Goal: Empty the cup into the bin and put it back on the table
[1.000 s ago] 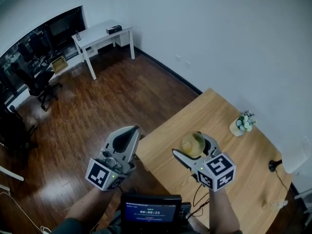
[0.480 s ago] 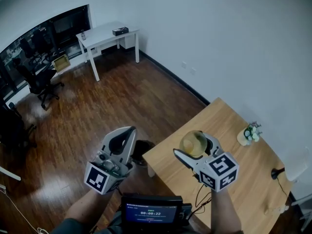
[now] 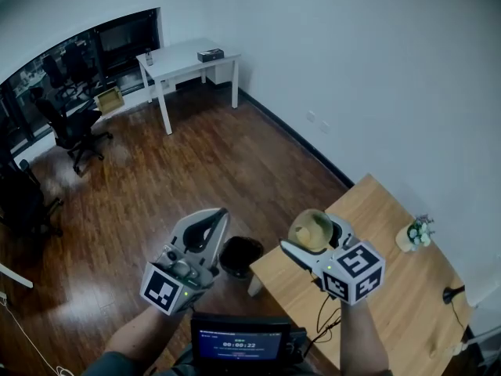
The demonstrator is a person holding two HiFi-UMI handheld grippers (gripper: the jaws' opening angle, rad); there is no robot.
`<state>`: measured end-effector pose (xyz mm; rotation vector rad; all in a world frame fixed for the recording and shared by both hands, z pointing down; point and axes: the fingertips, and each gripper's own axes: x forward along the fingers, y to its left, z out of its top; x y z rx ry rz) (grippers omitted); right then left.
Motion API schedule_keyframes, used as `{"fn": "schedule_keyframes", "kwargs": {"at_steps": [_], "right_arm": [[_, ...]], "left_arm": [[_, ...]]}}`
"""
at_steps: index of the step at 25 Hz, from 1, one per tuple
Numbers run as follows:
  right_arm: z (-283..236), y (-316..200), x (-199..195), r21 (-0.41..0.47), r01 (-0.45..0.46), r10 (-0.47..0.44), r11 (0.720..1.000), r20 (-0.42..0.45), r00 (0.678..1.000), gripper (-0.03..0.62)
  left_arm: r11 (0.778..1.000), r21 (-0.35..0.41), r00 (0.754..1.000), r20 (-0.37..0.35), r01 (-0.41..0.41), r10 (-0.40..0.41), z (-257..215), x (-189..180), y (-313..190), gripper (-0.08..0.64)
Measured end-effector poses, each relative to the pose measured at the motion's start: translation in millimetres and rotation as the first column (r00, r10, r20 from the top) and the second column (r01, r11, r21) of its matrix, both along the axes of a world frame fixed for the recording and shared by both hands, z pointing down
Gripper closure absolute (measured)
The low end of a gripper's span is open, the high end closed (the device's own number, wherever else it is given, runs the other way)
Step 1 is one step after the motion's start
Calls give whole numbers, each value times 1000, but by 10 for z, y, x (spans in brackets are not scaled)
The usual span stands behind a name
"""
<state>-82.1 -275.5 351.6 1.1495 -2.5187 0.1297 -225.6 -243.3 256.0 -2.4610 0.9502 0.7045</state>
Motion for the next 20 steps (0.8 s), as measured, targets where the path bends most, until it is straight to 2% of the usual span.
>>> {"fn": "schedule_keyframes", "kwargs": {"at_steps": [4, 11, 20], "right_arm": [[5, -115, -195, -3, 15, -15, 1000, -12, 1000, 189], [64, -293, -424, -43, 40, -41, 998, -13, 999, 189], [7, -566, -518, -60, 107, -110, 992, -47, 993, 190]], "left_arm": [[1000, 6, 1000, 18, -18, 18, 46, -120, -92, 569], [1000, -10, 1000, -6, -10, 10, 80, -344, -269, 569], [1000, -13, 1000, -10, 25, -26, 46, -347, -481, 569]]}}
